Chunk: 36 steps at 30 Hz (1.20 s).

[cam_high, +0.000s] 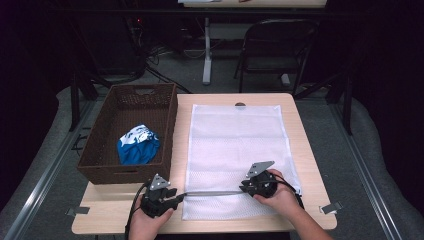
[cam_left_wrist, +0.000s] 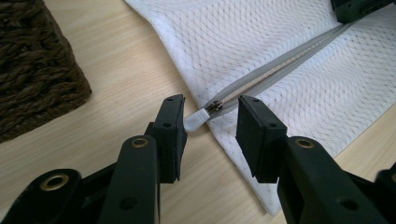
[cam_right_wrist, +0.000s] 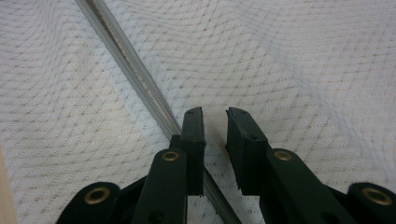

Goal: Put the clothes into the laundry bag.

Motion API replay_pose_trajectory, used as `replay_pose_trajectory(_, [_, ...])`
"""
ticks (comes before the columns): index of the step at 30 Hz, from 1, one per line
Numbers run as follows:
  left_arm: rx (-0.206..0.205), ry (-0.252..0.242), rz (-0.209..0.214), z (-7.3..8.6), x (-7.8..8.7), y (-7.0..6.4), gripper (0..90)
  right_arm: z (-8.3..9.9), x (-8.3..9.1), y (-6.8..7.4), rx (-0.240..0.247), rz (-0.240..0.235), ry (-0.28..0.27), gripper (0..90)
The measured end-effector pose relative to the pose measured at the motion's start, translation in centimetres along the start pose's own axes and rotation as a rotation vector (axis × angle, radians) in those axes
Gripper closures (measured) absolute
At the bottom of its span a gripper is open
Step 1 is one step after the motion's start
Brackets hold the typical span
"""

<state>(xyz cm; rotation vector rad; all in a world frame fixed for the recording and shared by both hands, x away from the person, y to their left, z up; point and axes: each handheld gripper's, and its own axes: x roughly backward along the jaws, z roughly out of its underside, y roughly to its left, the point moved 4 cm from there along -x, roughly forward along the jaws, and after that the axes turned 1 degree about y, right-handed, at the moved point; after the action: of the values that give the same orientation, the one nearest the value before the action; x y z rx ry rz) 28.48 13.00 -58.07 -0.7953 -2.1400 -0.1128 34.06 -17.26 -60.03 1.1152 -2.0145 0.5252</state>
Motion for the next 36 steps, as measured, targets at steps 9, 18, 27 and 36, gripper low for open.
replay_pose_trajectory(9, [-0.028, 0.022, 0.012, 0.1, -0.5, -0.61, 61.8, 0.26, 0.13, 0.43, 0.015, -0.032, -0.012, 68.3])
replay_pose_trajectory(18, [-0.035, 0.024, 0.013, 0.11, -0.66, -0.65, 61.7, 0.44, -0.09, 0.18, 0.016, -0.027, -0.022, 67.2])
replay_pose_trajectory(27, [-0.023, 0.023, 0.015, 0.14, -0.65, -0.56, 61.7, 0.42, -0.11, 0.24, 0.057, -0.031, -0.028, 69.2])
replay_pose_trajectory(36, [-0.027, 0.025, 0.013, 0.11, -0.67, -0.43, 61.7, 0.0, -0.44, 0.41, 0.051, -0.004, -0.027, 85.6])
